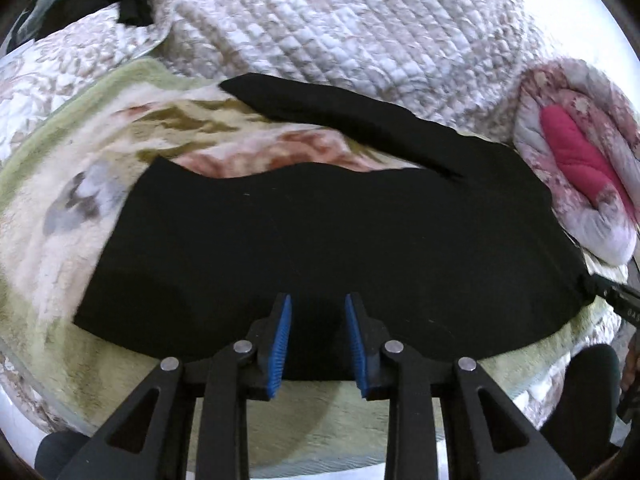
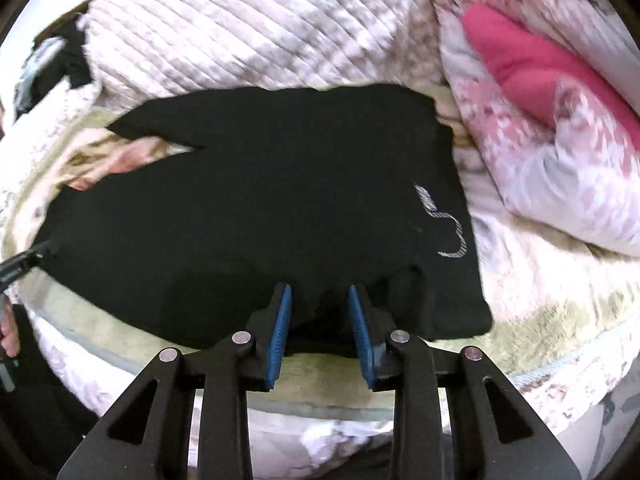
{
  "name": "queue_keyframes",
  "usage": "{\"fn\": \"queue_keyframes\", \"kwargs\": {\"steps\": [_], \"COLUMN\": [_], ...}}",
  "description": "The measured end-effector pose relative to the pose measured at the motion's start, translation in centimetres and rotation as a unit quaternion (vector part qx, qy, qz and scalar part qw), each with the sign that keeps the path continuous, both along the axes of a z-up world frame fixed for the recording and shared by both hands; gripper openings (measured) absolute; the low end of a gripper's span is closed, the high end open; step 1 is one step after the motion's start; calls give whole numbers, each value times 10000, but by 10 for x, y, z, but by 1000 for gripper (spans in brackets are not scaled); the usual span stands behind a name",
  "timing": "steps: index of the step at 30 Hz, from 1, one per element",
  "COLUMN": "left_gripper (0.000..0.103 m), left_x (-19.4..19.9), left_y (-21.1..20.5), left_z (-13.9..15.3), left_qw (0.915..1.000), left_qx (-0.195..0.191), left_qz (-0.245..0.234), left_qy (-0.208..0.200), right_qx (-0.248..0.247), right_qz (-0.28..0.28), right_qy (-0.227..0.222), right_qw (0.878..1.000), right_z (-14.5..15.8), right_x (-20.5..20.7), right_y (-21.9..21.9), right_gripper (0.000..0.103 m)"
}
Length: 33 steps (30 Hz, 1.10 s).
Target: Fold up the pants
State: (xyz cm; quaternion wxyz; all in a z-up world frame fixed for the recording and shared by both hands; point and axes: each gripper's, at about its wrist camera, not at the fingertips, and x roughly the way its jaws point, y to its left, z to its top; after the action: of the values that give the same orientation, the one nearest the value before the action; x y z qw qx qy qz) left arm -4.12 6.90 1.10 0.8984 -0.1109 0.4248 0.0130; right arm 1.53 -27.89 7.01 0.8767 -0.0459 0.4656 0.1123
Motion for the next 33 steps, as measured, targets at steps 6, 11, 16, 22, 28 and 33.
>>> {"fn": "queue_keyframes", "kwargs": {"steps": [6,11,16,22,28,33], "left_gripper": [30,32,39,42,43,43], "left_x": [1,1,6,16,28,44], "left_y": [-14,-20,-32,-49,-58,-60], "left_z": [-10,-4,9,20,23,24], "left_qw": [9997,9993,9994,9988,9980,9971], "left_qx": [27,116,161,241,297,372], "left_qz": [-190,-241,-247,-425,-552,-656], "left_qy": [182,248,183,55,19,-4], "right_qx": [-60,97,222,352,408,382], "right_qz": [283,82,251,436,489,599], "right_qy": [418,598,416,385,428,406], "right_qw": [9987,9981,9986,9977,9971,9967], "right_z": [-30,-34,-17,-12,-14,-14], "right_x": [6,7,3,4,12,26], "right_y": [19,14,23,39,45,50], "right_gripper": [32,38,42,49,50,50]}}
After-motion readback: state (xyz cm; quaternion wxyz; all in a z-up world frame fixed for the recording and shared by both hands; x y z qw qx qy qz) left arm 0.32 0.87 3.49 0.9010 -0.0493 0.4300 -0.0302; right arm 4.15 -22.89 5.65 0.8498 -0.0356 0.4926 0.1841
